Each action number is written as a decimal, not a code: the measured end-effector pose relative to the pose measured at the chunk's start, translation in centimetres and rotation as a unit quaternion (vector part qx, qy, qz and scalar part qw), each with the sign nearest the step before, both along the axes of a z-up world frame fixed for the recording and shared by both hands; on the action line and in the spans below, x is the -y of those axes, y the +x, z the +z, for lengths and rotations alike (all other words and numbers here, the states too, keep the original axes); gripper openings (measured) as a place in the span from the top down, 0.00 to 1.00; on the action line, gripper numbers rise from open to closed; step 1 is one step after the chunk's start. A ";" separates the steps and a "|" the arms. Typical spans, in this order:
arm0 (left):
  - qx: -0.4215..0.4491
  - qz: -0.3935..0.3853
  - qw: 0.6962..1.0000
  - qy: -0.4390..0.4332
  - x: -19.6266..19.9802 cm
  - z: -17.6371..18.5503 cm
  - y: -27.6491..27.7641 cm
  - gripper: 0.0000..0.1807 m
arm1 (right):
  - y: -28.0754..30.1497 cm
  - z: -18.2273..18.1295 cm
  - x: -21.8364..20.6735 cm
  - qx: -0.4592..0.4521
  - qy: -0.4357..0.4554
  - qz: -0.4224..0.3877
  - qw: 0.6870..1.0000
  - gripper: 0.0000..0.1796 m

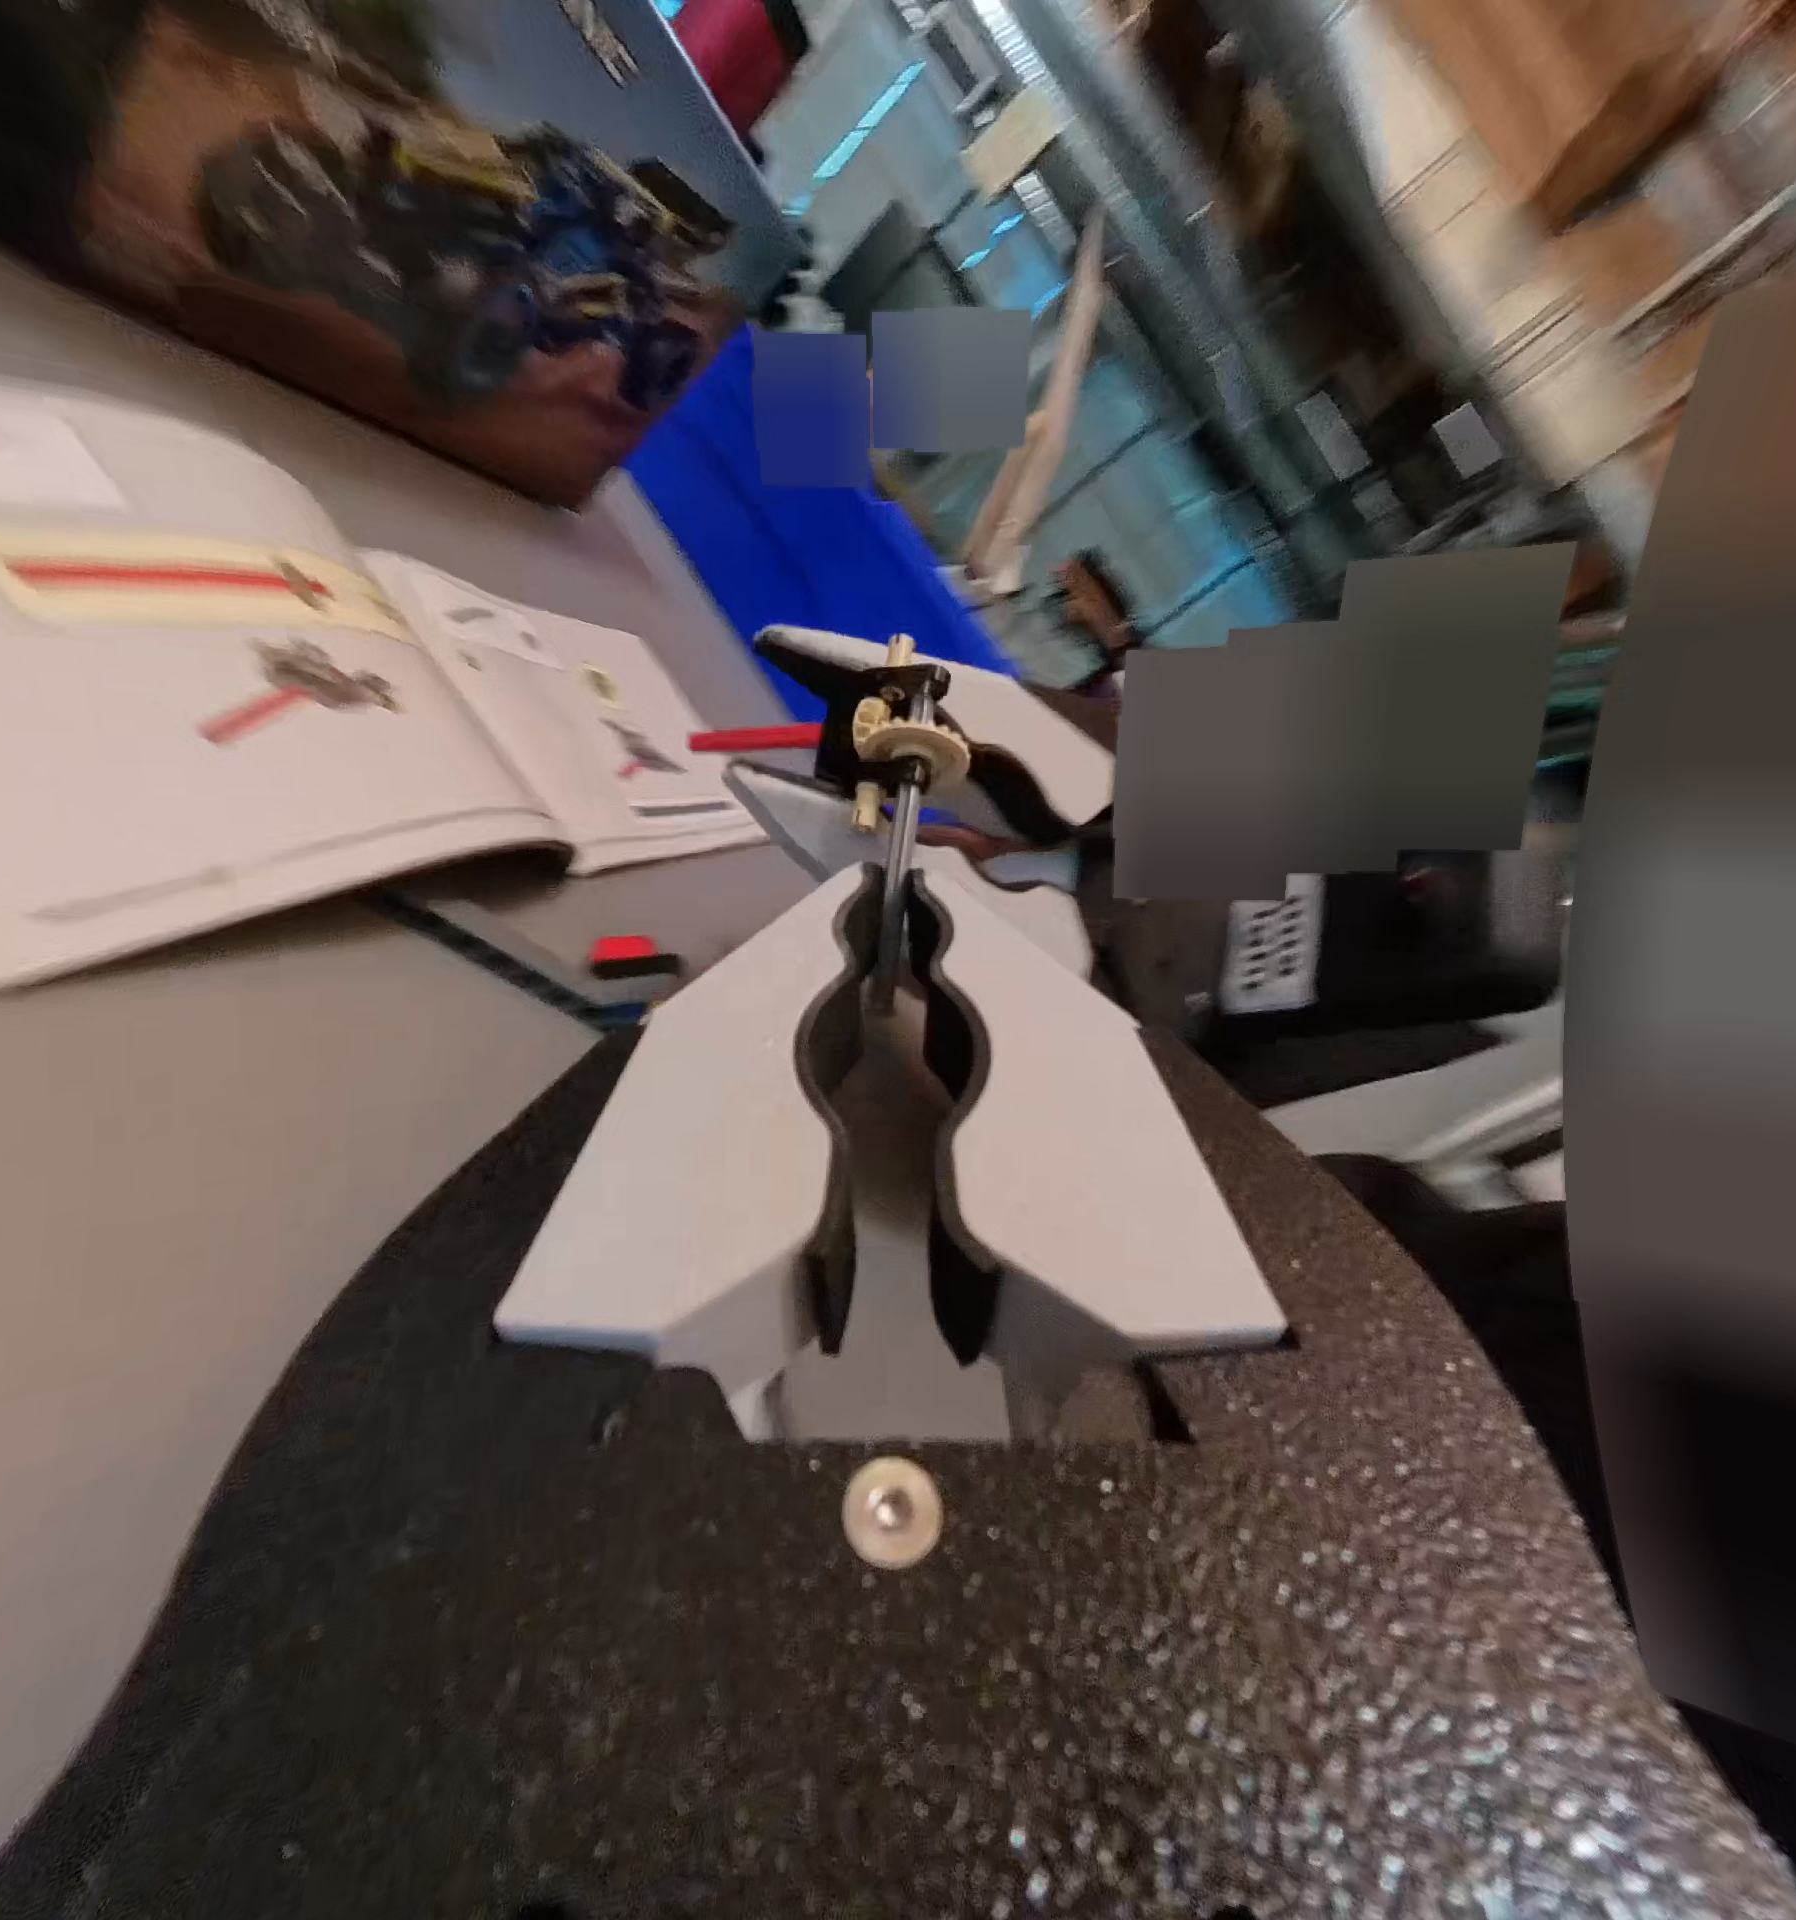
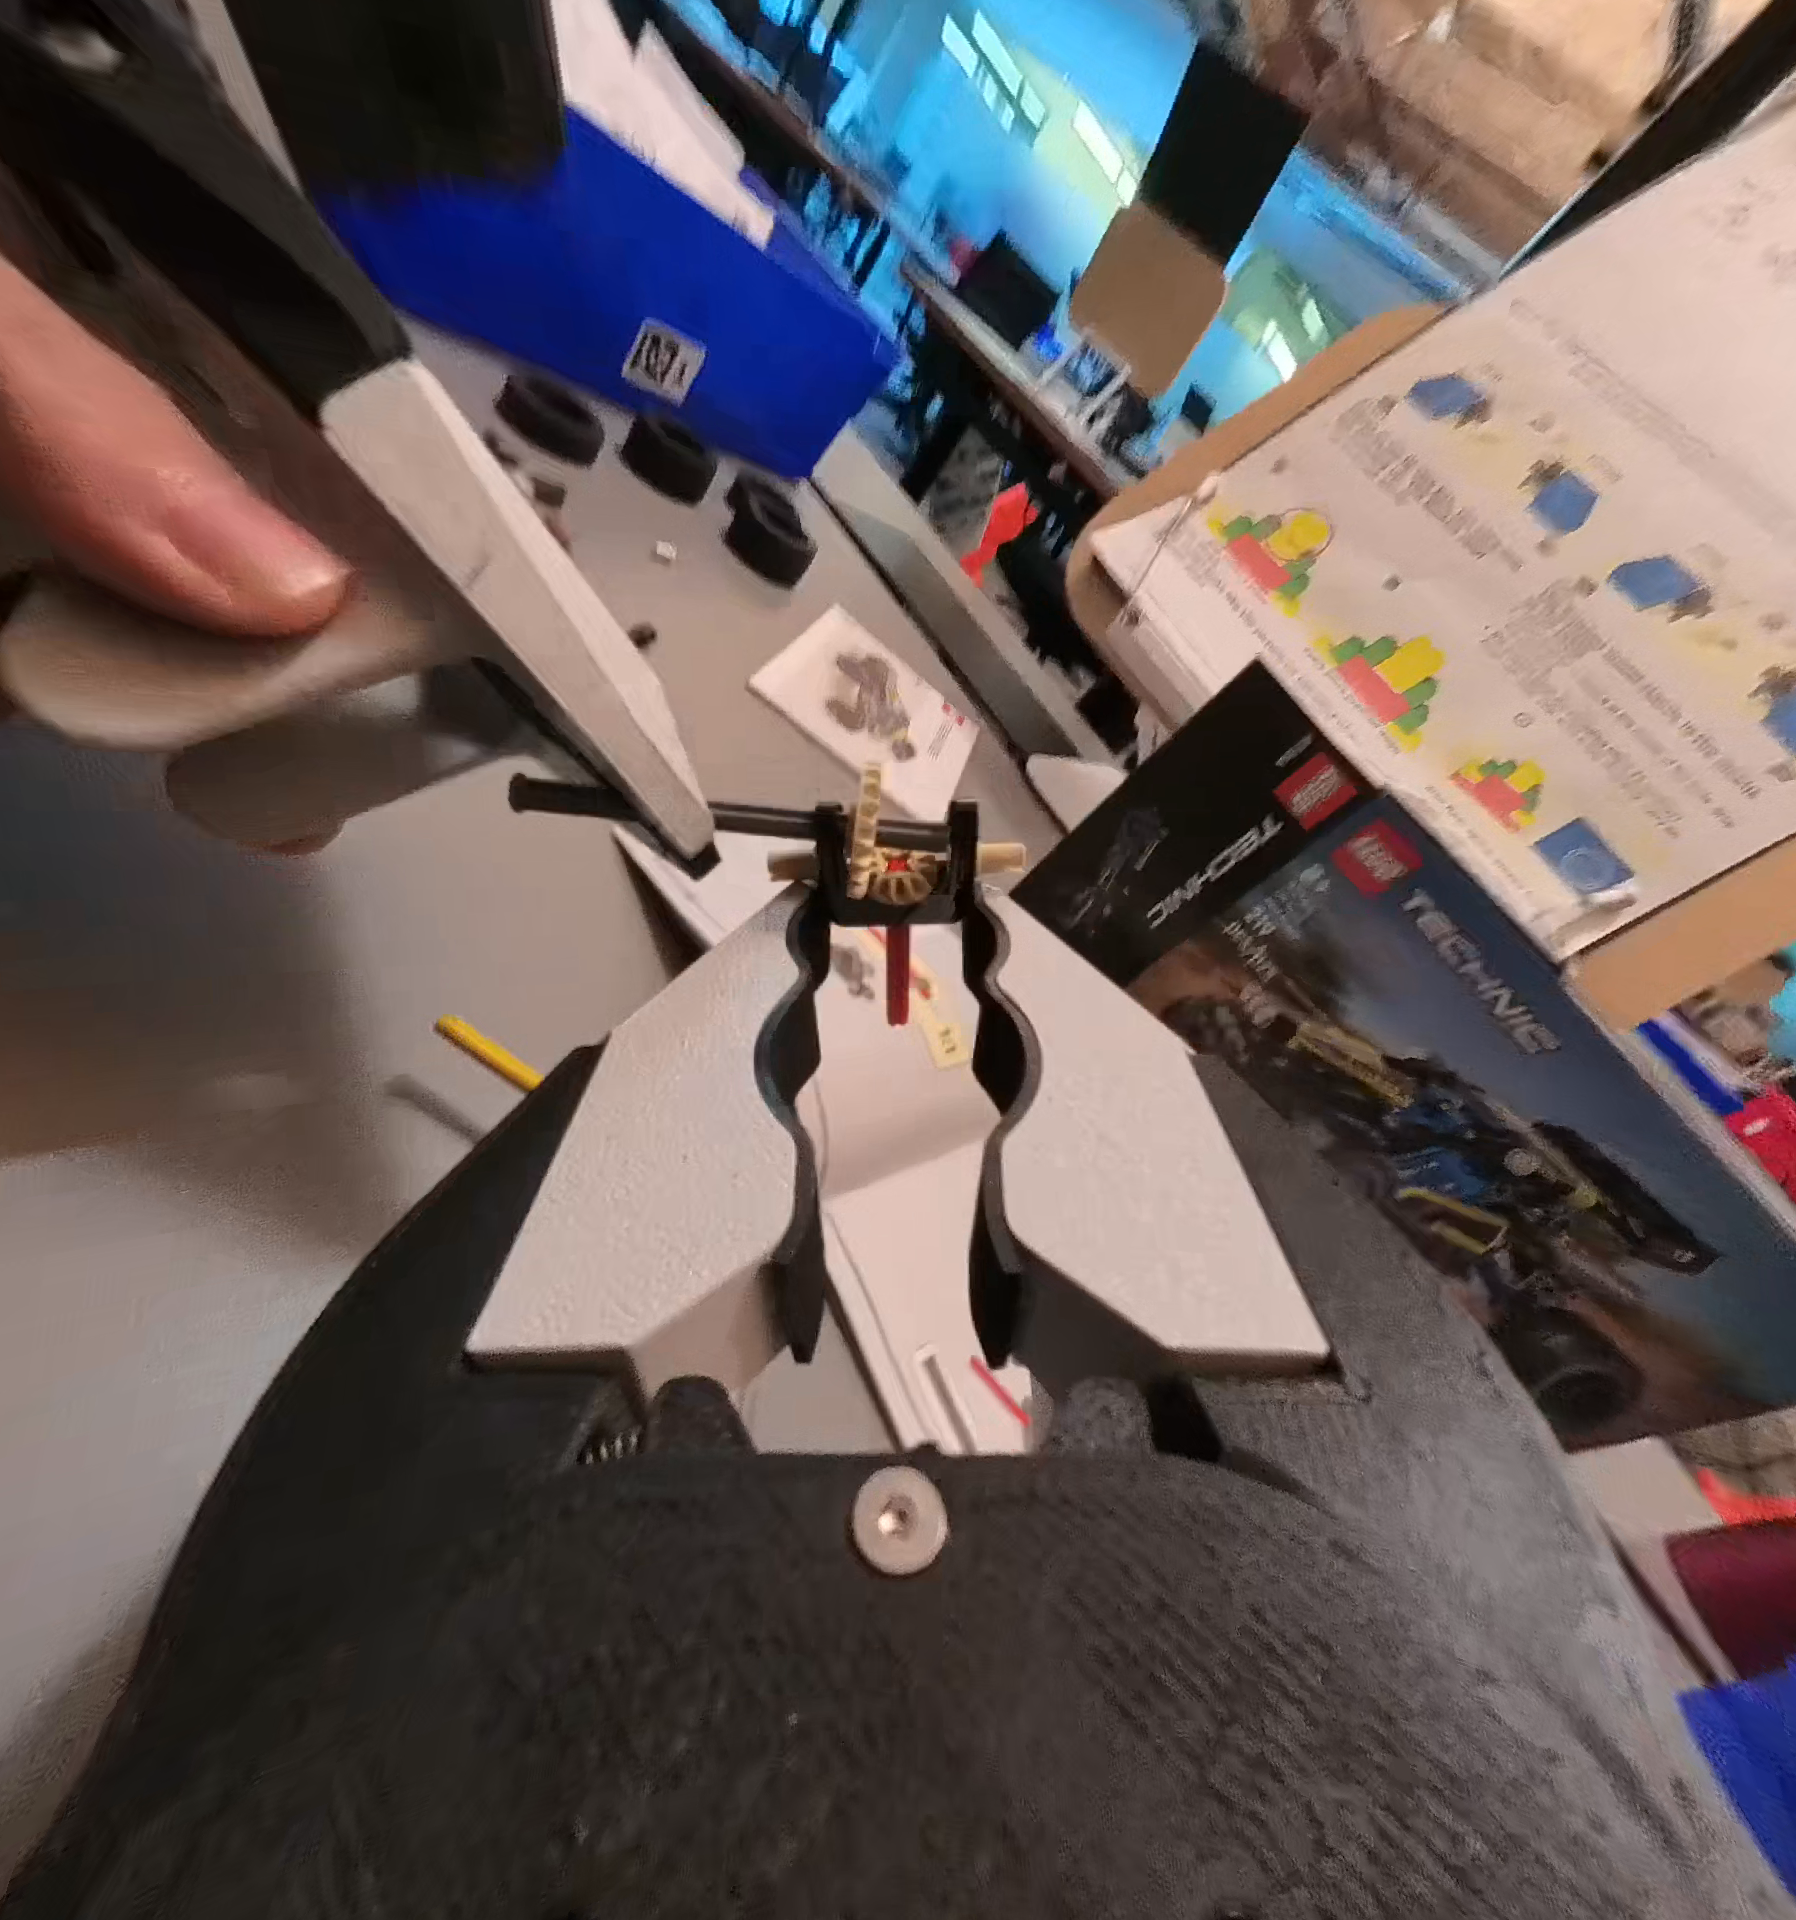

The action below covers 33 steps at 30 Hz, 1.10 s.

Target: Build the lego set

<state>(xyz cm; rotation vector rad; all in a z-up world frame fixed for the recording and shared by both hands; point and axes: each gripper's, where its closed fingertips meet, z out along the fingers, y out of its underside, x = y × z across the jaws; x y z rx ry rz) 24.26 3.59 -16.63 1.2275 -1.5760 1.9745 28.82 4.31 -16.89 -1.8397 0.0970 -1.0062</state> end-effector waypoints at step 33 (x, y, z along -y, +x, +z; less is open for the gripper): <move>0.055 0.063 0.982 0.167 0.2 -2.8 0.9 0.99 | 0.7 -3.4 0.1 -0.051 -0.091 -0.060 0.993 0.87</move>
